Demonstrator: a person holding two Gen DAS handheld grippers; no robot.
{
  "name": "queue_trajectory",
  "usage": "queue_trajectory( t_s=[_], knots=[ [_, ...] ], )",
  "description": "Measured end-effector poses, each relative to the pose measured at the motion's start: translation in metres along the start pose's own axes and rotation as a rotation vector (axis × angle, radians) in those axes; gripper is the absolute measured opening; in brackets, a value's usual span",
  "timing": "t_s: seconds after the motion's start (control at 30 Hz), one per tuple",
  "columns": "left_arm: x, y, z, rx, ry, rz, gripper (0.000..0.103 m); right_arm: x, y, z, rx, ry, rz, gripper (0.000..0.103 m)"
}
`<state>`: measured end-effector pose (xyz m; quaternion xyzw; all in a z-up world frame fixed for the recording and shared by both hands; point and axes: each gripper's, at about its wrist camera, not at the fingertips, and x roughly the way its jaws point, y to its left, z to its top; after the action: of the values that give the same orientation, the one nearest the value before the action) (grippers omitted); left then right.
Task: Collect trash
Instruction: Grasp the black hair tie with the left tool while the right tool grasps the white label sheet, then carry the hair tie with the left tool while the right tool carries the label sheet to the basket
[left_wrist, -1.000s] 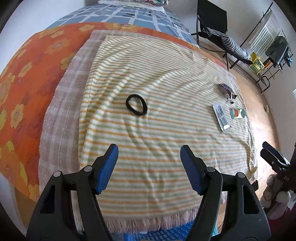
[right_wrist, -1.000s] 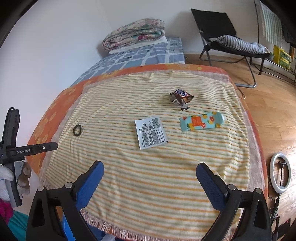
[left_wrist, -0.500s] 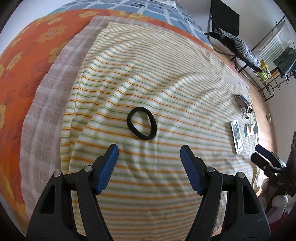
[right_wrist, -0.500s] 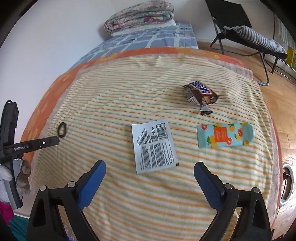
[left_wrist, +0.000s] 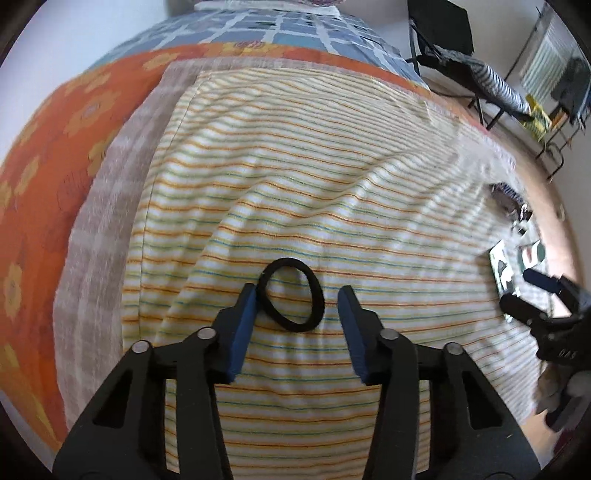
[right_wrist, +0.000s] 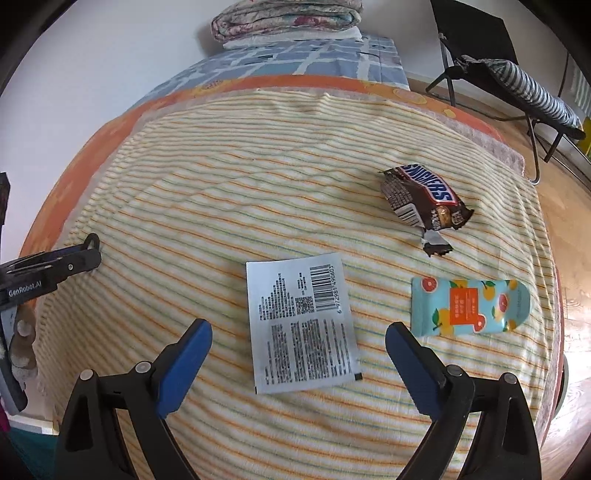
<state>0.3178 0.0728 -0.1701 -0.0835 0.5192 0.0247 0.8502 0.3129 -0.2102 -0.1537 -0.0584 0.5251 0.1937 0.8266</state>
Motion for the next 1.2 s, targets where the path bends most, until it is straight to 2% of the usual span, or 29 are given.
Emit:
queue_trajectory(
  t_s=[0.03,0.07,0.2,0.23,0.3,0.33,0.4,0.5,1.2],
  knots=[
    [0.000,-0.001,0.000,0.011,-0.005,0.014,0.031,0.002,0.001,0.001,-0.001,0.005,0.001,0.096],
    [0.000,-0.001,0.000,0.021,-0.009,0.029,0.029,0.003,0.002,0.001,-0.004,0.010,0.000,0.094],
    [0.000,0.007,0.000,-0.001,-0.016,0.026,0.013,0.011,0.005,0.001,-0.020,0.031,-0.019,0.087],
    [-0.001,0.009,0.000,-0.008,-0.018,0.020,0.011,0.011,0.006,0.001,-0.021,0.029,-0.022,0.087],
    [-0.002,0.014,0.001,-0.020,-0.017,0.005,0.008,0.010,0.005,0.003,-0.018,0.026,-0.022,0.078],
    [-0.002,0.015,0.001,-0.024,-0.017,-0.001,0.008,0.009,0.004,0.004,-0.016,0.025,-0.021,0.075],
    [-0.003,0.017,0.001,-0.033,-0.018,-0.010,0.007,0.007,0.001,0.006,-0.011,0.024,-0.016,0.062],
    [-0.004,0.016,0.002,-0.031,-0.021,-0.013,0.006,0.005,-0.003,0.008,-0.002,0.025,0.016,0.059],
    [-0.037,0.014,-0.007,-0.030,-0.060,-0.045,0.004,-0.037,0.011,-0.006,0.002,-0.077,0.034,0.057]
  ],
)
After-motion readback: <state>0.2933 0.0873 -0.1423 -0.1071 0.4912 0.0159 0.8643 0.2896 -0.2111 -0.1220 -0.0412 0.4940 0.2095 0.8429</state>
